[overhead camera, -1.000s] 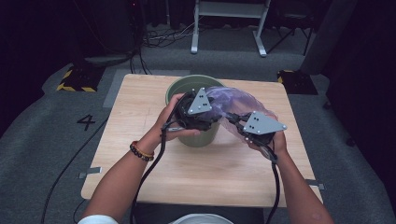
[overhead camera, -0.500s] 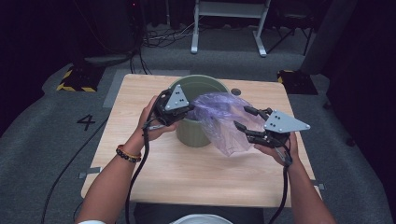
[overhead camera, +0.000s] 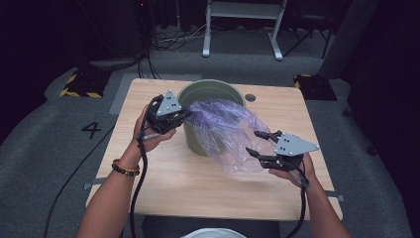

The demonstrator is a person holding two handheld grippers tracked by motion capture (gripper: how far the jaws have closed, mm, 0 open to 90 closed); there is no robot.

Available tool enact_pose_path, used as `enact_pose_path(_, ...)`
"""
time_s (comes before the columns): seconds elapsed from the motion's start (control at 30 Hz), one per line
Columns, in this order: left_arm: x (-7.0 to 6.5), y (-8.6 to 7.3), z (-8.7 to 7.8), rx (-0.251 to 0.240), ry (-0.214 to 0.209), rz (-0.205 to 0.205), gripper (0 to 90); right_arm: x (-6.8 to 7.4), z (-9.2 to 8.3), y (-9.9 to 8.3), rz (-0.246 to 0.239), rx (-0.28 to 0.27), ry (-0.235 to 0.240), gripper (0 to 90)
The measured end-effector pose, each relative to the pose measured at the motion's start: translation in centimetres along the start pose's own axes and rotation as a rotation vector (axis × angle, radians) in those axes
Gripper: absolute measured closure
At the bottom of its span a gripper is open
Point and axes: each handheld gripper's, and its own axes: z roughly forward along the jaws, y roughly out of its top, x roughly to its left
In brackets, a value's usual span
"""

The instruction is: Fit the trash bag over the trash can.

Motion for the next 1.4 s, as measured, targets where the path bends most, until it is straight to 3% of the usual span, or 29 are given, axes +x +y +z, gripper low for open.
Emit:
enact_pose_path(0.07,0.3,-0.4,-0.2,-0.003,0.011,-0.018,80.7,-0.1,0.4,0.0,-0.012,0.016,-0.004,64.1)
enact_pose_path(0.17,0.6,-0.9,-0.5,-0.018,0.009,-0.035,67.7,-0.1,1.1,0.0,-0.027,0.032,-0.019,78.5)
enact_pose_path(0.23,0.8,-1.5,-1.2,-0.031,0.03,-0.068,48.0,-0.2,1.6,0.0,-0.027,0.038,-0.027,85.5)
enact_pose_path(0.3,0.8,-1.8,-1.6,-0.047,0.024,-0.088,32.9,-0.3,2.0,0.1,-0.021,0.038,-0.028,89.6)
enact_pose_path(0.43,0.0,-2.9,-3.4,-0.116,-0.003,-0.118,20.4,-0.4,2.5,0.3,-0.007,0.041,-0.043,90.0)
enact_pose_path(0.47,-1.0,-3.4,-4.2,-0.134,-0.014,-0.125,19.6,-0.3,2.5,0.3,-0.003,0.034,-0.043,90.0)
enact_pose_path(0.57,-2.7,-4.5,-4.8,-0.155,-0.044,-0.153,18.4,-0.2,2.4,0.4,0.006,0.025,-0.047,89.6)
enact_pose_path(0.6,-2.7,-4.5,-4.8,-0.155,-0.044,-0.153,18.4,-0.2,2.4,0.4,0.006,0.025,-0.047,89.6)
enact_pose_path(0.73,-6.3,-5.7,-3.7,-0.14,-0.161,-0.202,17.5,0.1,2.7,0.4,0.021,0.022,-0.032,79.0)
enact_pose_path(0.77,-6.3,-5.7,-3.7,-0.14,-0.161,-0.202,17.4,0.1,2.7,0.4,0.021,0.022,-0.032,79.0)
enact_pose_path(0.8,-7.6,-5.7,-2.8,-0.117,-0.178,-0.209,17.2,0.4,2.7,0.5,0.023,0.02,-0.027,70.3)
enact_pose_path(0.87,-8.3,-5.5,-1.9,-0.1,-0.195,-0.218,17.0,0.7,2.7,0.7,0.027,0.012,-0.023,58.6)
enact_pose_path(1.03,-8.8,-4.8,-0.2,-0.081,-0.171,-0.216,19.1,2.1,2.4,1.3,0.003,-0.006,0.03,43.1)
enact_pose_path(1.1,-8.8,-4.7,0.0,-0.083,-0.181,-0.219,21.7,2.3,2.4,1.4,-0.002,-0.009,0.039,40.6)
enact_pose_path(1.2,-8.9,-4.5,0.7,-0.083,-0.186,-0.212,23.8,3.6,2.2,1.8,-0.022,-0.028,0.1,34.3)
enact_pose_path(1.27,-9.0,-4.5,0.7,-0.087,-0.188,-0.214,31.3,4.4,2.3,2.0,-0.044,-0.019,0.118,32.5)
enact_pose_path(1.3,-9.1,-4.4,0.8,-0.089,-0.169,-0.205,31.3,4.4,2.3,2.0,-0.044,-0.019,0.118,32.5)
enact_pose_path(1.33,-9.1,-4.3,0.9,-0.096,-0.165,-0.202,42.6,5.3,2.7,2.2,-0.068,-0.014,0.149,32.6)
enact_pose_path(1.4,-9.1,-4.2,1.0,-0.1,-0.163,-0.198,50.0,6.0,3.2,2.3,-0.081,-0.007,0.167,32.6)
